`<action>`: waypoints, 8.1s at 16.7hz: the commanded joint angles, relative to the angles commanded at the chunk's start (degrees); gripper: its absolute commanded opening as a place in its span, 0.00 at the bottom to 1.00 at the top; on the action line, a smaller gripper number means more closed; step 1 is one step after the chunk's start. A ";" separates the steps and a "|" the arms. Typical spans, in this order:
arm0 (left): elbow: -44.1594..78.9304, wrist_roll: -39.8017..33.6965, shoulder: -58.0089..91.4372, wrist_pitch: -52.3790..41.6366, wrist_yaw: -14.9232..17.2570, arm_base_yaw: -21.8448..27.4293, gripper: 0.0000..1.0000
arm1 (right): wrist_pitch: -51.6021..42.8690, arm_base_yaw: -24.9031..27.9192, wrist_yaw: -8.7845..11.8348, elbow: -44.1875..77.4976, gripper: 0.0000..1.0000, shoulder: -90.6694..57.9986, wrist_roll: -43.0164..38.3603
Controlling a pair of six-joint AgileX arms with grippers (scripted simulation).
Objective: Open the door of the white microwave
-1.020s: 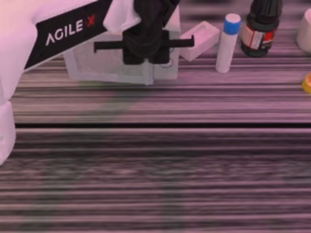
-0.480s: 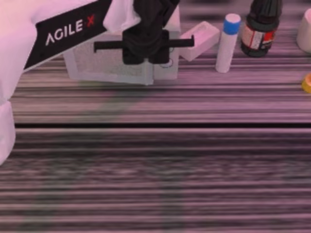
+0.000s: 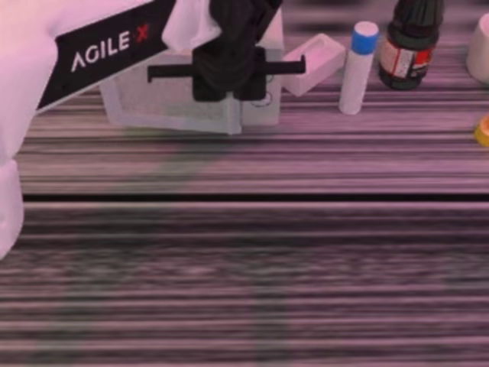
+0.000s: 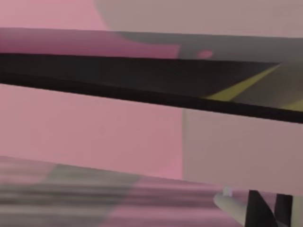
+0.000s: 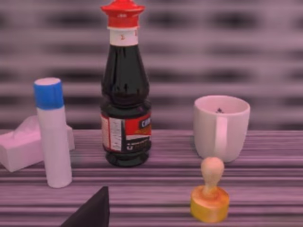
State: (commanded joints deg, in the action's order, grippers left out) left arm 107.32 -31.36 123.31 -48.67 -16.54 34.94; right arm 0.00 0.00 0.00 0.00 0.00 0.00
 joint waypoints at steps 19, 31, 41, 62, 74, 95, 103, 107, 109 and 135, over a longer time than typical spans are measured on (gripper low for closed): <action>-8.00 5.56 -5.53 4.27 2.21 -0.72 0.00 | 0.00 0.00 0.00 0.00 1.00 0.00 0.00; -8.00 5.56 -5.53 4.27 2.21 -0.72 0.00 | 0.00 0.00 0.00 0.00 1.00 0.00 0.00; -15.36 11.15 -10.07 7.58 5.03 -1.39 0.00 | 0.00 0.00 0.00 0.00 1.00 0.00 0.00; -15.75 11.65 -10.77 8.13 5.29 -1.48 0.00 | 0.00 0.00 0.00 0.00 1.00 0.00 0.00; -20.64 15.91 -13.61 9.76 7.67 -2.16 0.00 | 0.00 0.00 0.00 0.00 1.00 0.00 0.00; -22.73 18.28 -15.79 11.17 8.88 -2.72 0.00 | 0.00 0.00 0.00 0.00 1.00 0.00 0.00; -22.89 18.07 -15.58 11.17 9.20 -2.39 0.00 | 0.00 0.00 0.00 0.00 1.00 0.00 0.00; -24.92 20.60 -17.38 11.96 10.48 -3.14 0.00 | 0.00 0.00 0.00 0.00 1.00 0.00 0.00; -27.23 23.08 -18.55 12.22 11.68 -3.83 0.00 | 0.00 0.00 0.00 0.00 1.00 0.00 0.00; -28.87 25.54 -20.53 13.27 13.02 -4.54 0.00 | 0.00 0.00 0.00 0.00 1.00 0.00 0.00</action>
State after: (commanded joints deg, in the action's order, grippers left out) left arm 78.44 -5.82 102.78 -35.40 -3.52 30.40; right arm 0.00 0.00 0.00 0.00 0.00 0.00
